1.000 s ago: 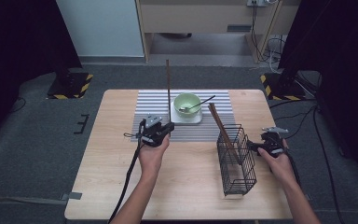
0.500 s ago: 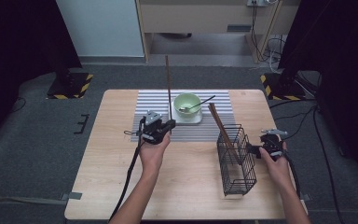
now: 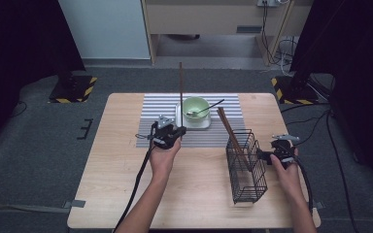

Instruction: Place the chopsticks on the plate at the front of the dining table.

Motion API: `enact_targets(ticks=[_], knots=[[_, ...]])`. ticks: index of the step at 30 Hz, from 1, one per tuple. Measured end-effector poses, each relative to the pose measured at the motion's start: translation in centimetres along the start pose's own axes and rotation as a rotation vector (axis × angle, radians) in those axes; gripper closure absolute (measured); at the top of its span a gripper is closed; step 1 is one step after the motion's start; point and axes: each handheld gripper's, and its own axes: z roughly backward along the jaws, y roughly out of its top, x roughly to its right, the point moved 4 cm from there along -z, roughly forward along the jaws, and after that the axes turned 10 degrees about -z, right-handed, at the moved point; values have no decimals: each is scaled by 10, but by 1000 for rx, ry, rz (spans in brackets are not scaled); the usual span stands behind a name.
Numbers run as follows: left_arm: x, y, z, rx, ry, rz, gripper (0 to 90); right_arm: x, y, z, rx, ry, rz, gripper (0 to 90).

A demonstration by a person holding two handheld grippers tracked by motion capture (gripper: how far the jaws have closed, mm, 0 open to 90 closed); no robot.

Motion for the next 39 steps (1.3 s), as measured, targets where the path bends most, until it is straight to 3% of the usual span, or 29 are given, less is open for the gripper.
enact_targets(ticks=[13, 23, 39], knots=[[-30, -9, -24, -116, 60, 75, 858, 0, 0, 0, 0, -6, -6, 24], [-38, -16, -33, -213, 40, 142, 857, 0, -1, 1, 1, -7, -5, 24], [-40, -23, -36, -219, 56, 156, 855, 0, -1, 1, 2, -8, -5, 24]])
